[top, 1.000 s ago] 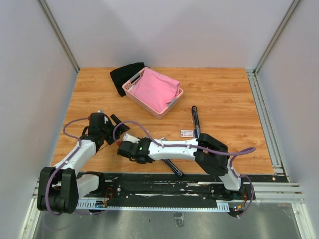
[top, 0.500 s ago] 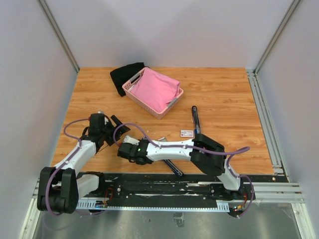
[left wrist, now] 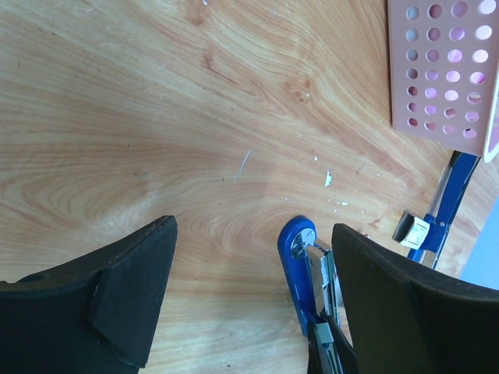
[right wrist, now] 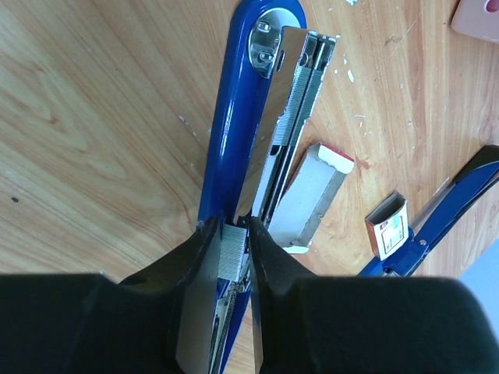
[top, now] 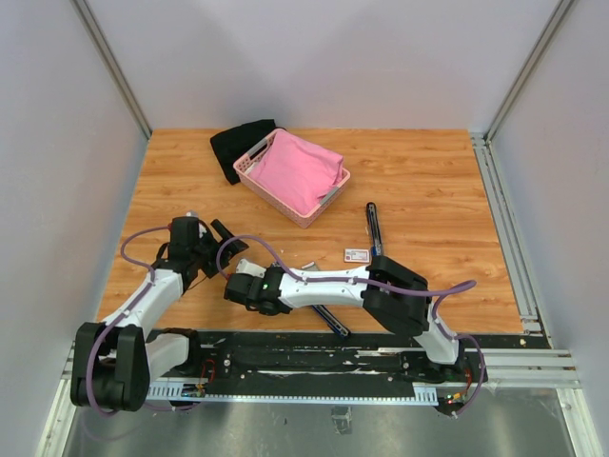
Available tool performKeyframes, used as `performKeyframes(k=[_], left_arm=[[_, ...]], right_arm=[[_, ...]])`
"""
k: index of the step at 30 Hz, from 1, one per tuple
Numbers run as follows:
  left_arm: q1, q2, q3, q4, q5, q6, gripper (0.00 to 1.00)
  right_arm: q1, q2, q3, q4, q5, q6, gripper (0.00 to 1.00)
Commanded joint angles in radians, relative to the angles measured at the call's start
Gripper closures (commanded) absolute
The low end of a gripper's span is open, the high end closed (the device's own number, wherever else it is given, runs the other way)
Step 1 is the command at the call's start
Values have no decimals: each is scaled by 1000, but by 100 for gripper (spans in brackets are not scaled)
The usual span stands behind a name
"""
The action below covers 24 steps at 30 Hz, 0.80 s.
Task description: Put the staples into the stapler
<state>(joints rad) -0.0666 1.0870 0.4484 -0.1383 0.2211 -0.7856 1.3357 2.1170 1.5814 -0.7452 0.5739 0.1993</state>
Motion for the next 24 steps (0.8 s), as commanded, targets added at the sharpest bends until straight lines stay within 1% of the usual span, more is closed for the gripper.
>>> performKeyframes(k=[1,6,11,15,19,24], left_arm=[[11,-21,-7,1,0,2,15],[11,-32,-7,-5,-1,0,15],[11,-41,-8,-11,4,-1,15],[11,-50,-8,-8,17,10,15],[11,-53,-15,15,49,53,15],[11,-53,-31,23,64,113,15]], right_arm=[[5,20,26,-36,23,24,80],[-7,-31,21,-39,1,48,82],[-35,-125,14,-34,-61,80,83],[-56,-209,-23,6,-115,102,83],[-82,-263,-120,122,-193,101,83],[-131,-296,-239,283,-248,61,83]])
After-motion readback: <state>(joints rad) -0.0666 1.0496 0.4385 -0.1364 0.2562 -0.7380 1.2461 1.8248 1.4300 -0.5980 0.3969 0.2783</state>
